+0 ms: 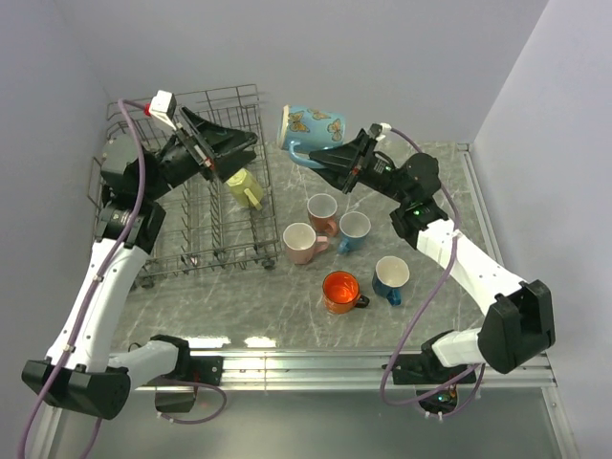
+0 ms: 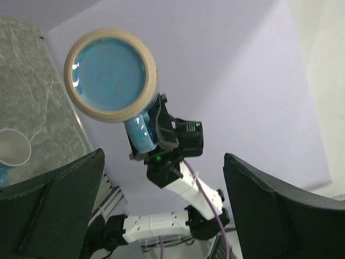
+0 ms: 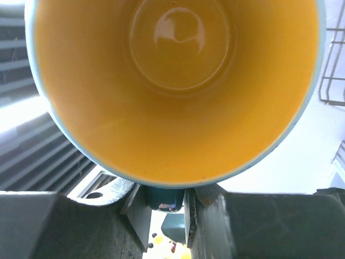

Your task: Load the cups into the dish rack

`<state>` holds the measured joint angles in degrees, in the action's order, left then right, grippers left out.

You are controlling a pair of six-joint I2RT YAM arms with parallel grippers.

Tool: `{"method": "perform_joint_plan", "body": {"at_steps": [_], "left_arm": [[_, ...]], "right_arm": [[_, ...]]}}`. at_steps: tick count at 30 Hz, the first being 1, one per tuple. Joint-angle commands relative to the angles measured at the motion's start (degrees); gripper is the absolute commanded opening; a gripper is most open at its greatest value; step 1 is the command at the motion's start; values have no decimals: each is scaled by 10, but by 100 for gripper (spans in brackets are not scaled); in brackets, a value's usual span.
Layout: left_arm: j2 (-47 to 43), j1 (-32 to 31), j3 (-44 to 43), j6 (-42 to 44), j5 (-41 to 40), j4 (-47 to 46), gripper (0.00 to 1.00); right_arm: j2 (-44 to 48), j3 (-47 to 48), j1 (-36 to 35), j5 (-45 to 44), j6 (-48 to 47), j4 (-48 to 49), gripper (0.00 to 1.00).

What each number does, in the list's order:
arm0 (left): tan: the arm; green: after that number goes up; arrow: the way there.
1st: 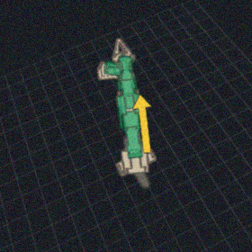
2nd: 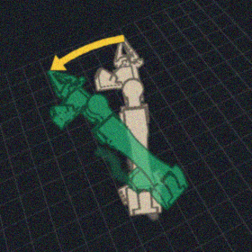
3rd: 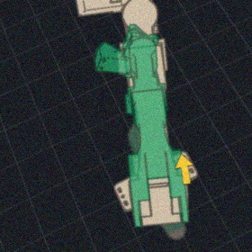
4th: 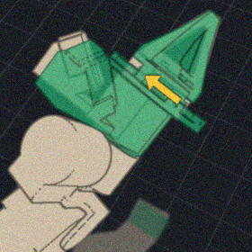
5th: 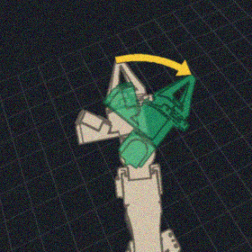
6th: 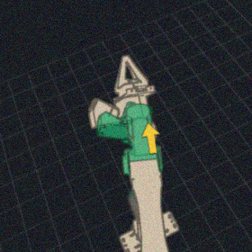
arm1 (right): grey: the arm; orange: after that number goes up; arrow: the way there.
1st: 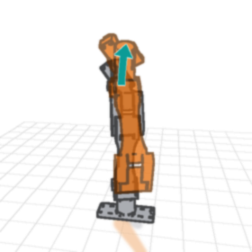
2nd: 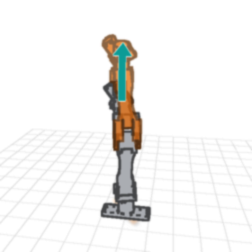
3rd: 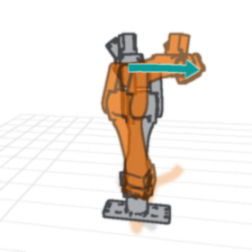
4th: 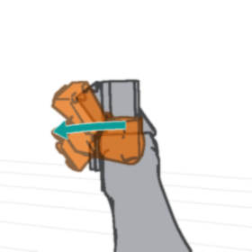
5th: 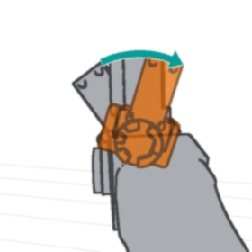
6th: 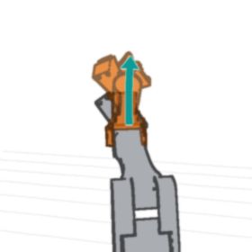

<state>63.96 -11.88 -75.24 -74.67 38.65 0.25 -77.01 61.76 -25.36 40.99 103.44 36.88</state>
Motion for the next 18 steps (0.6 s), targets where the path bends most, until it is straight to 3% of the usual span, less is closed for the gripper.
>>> {"method": "perform_joint_plan", "body": {"at_steps": [1,6,8,9,18], "left_arm": [[-29,-2,-24,31,40,29,99],[-40,-24,29,20,26,3,98],[-33,-45,34,20,12,2,85],[-29,-53,32,24,7,2,84],[28,-93,-11,57,-41,49,86]], "right_arm": [[2,50,-3,8,7,116,0],[-16,57,-7,7,9,122,0],[-19,64,-11,3,6,122,0],[-23,67,-14,2,5,121,0],[-43,112,-52,-3,-15,101,0]]}}
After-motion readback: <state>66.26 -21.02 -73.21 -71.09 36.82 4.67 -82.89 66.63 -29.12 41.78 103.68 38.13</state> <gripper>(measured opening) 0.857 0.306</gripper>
